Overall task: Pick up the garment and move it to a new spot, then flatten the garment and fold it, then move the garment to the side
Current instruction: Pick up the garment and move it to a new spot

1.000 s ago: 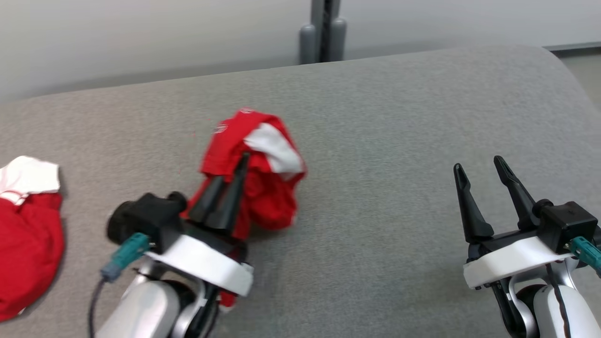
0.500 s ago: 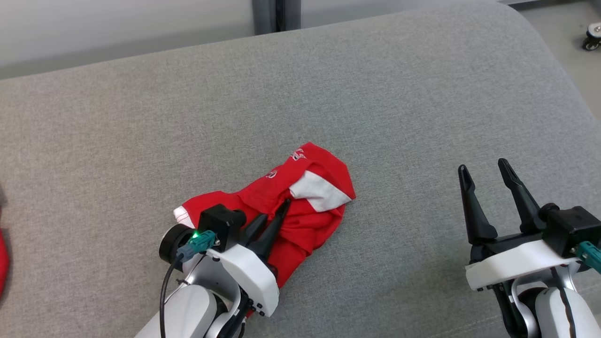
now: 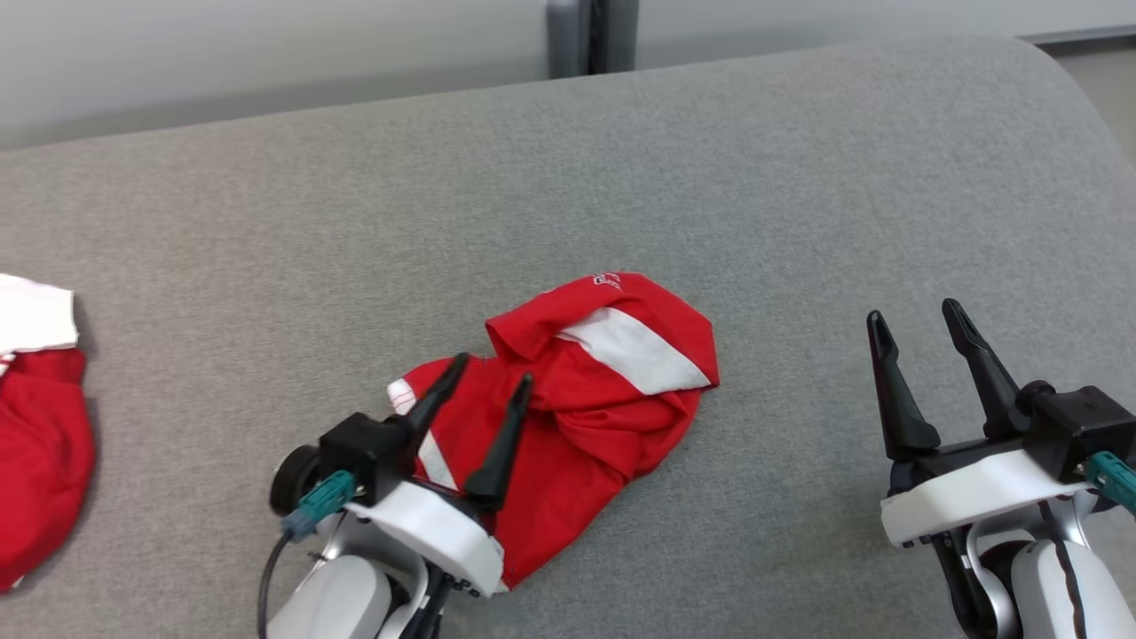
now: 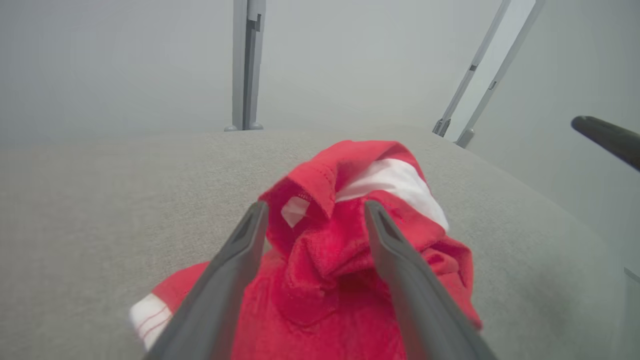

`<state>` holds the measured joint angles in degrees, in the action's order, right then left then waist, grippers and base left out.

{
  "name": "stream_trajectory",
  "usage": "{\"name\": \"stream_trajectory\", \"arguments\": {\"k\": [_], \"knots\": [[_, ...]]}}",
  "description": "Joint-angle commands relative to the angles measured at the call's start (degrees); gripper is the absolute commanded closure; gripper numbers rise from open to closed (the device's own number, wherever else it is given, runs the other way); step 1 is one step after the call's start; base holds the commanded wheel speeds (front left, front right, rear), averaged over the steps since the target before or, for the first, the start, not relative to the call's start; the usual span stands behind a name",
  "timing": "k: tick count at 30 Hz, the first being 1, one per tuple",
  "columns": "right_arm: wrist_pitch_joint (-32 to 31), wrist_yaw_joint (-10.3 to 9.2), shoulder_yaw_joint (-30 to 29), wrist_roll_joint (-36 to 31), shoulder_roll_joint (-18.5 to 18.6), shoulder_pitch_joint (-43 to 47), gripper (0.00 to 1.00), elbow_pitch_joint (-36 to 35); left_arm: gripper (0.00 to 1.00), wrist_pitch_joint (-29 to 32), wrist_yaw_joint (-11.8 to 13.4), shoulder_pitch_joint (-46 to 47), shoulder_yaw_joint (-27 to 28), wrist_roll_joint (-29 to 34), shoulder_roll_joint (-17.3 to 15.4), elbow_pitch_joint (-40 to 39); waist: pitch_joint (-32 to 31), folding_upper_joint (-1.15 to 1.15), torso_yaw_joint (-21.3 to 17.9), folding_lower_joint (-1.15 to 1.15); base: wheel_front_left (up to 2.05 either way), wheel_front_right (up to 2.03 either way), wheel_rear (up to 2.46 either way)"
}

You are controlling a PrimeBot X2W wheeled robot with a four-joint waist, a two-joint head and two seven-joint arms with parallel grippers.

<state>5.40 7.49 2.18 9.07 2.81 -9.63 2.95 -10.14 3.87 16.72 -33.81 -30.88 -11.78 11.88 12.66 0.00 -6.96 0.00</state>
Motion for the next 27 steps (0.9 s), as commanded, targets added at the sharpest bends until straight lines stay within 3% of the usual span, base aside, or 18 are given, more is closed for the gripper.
{"name": "stream_trajectory", "arguments": {"k": [1, 9, 17, 27], "knots": [[-0.24, 0.01, -0.23, -0.36, 0.23, 0.51, 0.00, -0.27, 0.00, -0.88, 1.01, -0.76, 1.10, -0.04, -0.70, -0.68, -0.91, 0.00, 0.97, 0.00, 0.00, 0.00, 0.00], [-1.19, 0.01, -0.78, -1.11, 0.22, 1.57, 0.00, -0.89, 0.00, -3.99, 5.97, -3.88, 8.69, -0.70, -3.77, -5.25, -3.35, 0.00, 3.38, 0.00, 0.00, 0.00, 0.00], [-2.23, 0.01, -1.06, -1.49, 0.23, 3.16, 0.00, -1.28, 0.00, -4.70, 9.34, -8.15, 15.80, -0.43, -8.02, -9.05, -6.47, 0.00, 5.34, 0.00, 0.00, 0.00, 0.00], [-3.39, 0.01, -1.61, -1.73, 0.22, 5.51, 0.00, -2.37, 0.00, -3.14, 11.64, -13.82, 17.72, 0.11, -11.48, -13.75, -9.14, 0.00, 6.54, 0.00, 0.00, 0.00, 0.00]]}}
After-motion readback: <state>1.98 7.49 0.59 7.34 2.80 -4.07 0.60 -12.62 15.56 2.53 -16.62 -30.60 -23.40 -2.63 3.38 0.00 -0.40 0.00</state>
